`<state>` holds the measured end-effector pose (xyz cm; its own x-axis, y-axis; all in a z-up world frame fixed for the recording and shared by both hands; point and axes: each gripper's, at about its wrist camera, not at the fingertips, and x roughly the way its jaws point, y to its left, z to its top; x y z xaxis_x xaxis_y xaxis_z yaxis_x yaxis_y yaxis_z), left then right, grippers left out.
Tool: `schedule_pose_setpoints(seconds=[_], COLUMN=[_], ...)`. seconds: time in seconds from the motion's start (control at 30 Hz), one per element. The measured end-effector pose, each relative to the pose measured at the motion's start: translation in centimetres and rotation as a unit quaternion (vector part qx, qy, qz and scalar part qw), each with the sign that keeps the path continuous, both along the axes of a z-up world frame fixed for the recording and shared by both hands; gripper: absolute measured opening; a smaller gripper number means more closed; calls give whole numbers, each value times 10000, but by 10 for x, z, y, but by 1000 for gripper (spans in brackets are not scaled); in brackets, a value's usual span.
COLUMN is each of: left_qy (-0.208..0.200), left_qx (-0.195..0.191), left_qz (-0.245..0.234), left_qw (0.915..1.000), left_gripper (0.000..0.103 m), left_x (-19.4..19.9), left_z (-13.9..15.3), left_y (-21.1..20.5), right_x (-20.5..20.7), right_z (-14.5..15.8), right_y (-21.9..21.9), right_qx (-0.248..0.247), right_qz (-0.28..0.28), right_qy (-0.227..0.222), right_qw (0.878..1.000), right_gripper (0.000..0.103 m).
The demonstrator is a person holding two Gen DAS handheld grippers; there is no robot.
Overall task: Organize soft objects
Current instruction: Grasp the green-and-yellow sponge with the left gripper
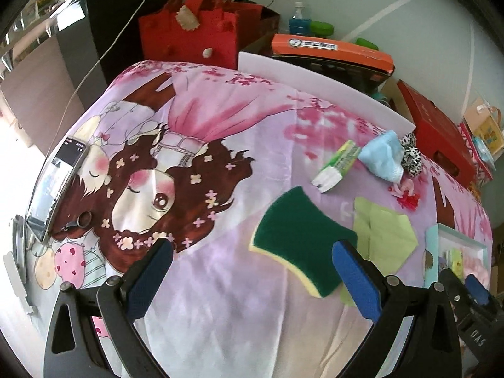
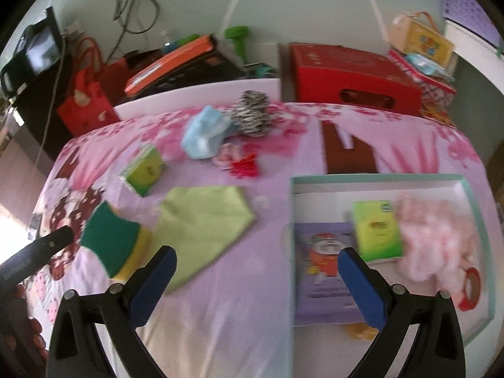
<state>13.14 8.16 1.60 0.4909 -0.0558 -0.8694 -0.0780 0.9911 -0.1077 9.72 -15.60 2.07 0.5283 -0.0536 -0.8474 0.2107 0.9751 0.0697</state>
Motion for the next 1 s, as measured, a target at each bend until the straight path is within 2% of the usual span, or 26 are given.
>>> schedule_pose_setpoints(seconds=[0.2,0.37,0.8,1.0], left_qy=[187,514,880,936], left_qx=[-136,-384,-930,-1160], left_qz=[-5,115,335,403], left_qw=[9997,9979,9912,9880], left_gripper=[101,101,101,101], left_x=[3,11,27,33], left_z=[-9,-27,-56,-64], left_y=[4,9,11,13], right_x=[10,14,22,24], right_z=[-19,-33,-62,-70], right_y=[25,33,62,62], right_qx=[113,95,46,-14], right_qz=[268,382,881,849], right_qy=[185,336,620,748], right_qw=[9994,9987,9942,9936], right_gripper=[103,103,103,103])
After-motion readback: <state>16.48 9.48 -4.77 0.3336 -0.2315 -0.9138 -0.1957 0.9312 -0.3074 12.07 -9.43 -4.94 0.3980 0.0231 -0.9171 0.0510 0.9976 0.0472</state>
